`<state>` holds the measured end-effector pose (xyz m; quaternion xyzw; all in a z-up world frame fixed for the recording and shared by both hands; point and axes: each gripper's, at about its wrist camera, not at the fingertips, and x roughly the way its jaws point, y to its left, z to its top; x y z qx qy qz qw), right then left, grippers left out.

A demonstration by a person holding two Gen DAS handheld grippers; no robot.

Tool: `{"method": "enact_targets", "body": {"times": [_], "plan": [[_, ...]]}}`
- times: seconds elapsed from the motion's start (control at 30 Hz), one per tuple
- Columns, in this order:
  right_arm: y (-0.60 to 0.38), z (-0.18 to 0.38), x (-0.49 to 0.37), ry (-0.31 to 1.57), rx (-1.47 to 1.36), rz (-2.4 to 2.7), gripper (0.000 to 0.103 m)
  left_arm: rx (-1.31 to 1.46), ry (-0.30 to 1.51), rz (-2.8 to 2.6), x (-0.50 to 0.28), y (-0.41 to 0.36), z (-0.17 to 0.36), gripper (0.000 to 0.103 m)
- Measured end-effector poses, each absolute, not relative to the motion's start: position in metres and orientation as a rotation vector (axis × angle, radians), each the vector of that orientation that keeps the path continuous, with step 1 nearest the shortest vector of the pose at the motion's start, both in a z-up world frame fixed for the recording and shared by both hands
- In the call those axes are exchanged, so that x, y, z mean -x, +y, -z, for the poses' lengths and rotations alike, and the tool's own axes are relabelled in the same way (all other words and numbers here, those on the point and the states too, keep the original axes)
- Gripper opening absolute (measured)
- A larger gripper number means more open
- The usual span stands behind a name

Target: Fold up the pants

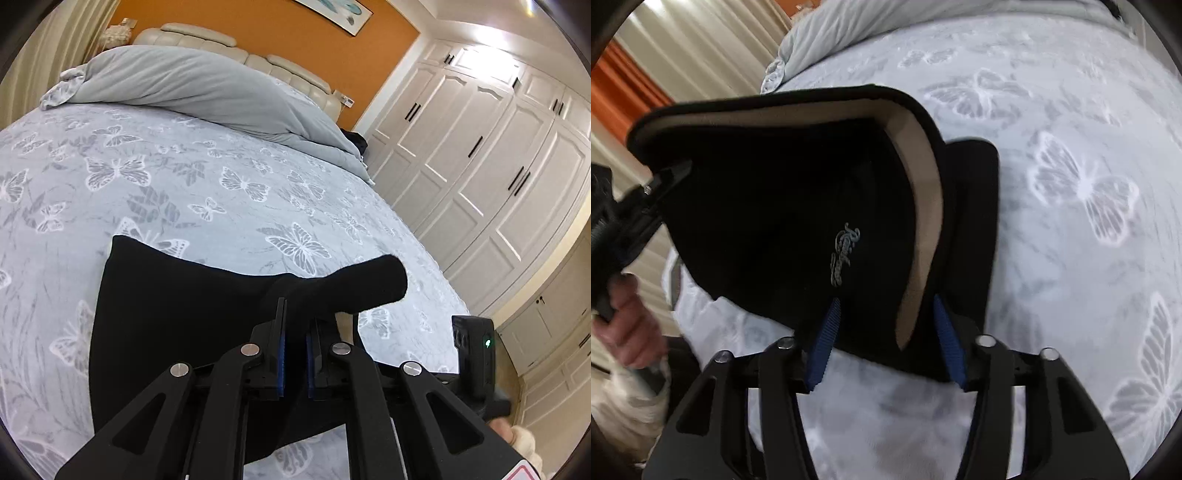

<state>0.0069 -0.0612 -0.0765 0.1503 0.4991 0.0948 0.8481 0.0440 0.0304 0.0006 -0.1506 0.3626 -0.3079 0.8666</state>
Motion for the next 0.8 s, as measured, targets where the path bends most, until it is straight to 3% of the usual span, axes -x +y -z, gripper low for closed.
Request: {"method": "enact_targets", "body": {"times": [0.03, 0.13, 0.23, 0.27, 0.37, 0.43, 0.5, 0.53, 0.57, 0.6, 0.8], "plan": [[-0.061, 0.065, -0.006, 1.011, -0.343, -0.225, 0.008, 0.307, 0.758, 0.650, -0.042, 0.029, -0.002, 0.006], [-0.057, 0.019, 0.008, 0.864, -0.333, -0.297, 0.008, 0.314, 0.747, 0.689, -0.032, 0.028, -0.006, 0.006], [-0.068, 0.024, 0.010, 0.883, -0.332, -0.269, 0.009, 0.306, 0.751, 0.740, -0.026, 0.025, -0.005, 0.008], [-0.076, 0.044, 0.005, 0.971, -0.316, -0.206, 0.014, 0.285, 0.769, 0.751, -0.022, 0.018, -0.001, 0.014], [-0.102, 0.081, 0.000, 1.096, -0.315, -0.022, 0.014, 0.140, 0.874, 0.701, -0.014, -0.015, 0.035, 0.052], [-0.113, 0.066, 0.010, 1.042, -0.363, -0.026, 0.014, 0.033, 0.936, 0.693, -0.007, -0.035, 0.055, 0.053], [-0.121, 0.044, 0.023, 0.955, -0.409, -0.063, 0.022, 0.021, 0.962, 0.726, 0.000, -0.039, 0.055, 0.057], [-0.125, 0.037, 0.025, 0.927, -0.438, -0.084, 0.052, 0.045, 0.946, 0.740, 0.003, -0.033, 0.048, 0.062], [-0.125, 0.032, 0.026, 0.900, -0.463, -0.097, 0.082, 0.097, 0.910, 0.750, 0.004, -0.021, 0.037, 0.077], [-0.125, 0.027, 0.025, 0.872, -0.476, -0.114, 0.085, 0.138, 0.881, 0.742, 0.002, -0.009, 0.030, 0.086], [-0.085, 0.056, -0.029, 0.998, -0.409, -0.141, 0.085, 0.313, 0.857, 0.446, -0.048, 0.082, 0.027, 0.087]]}}
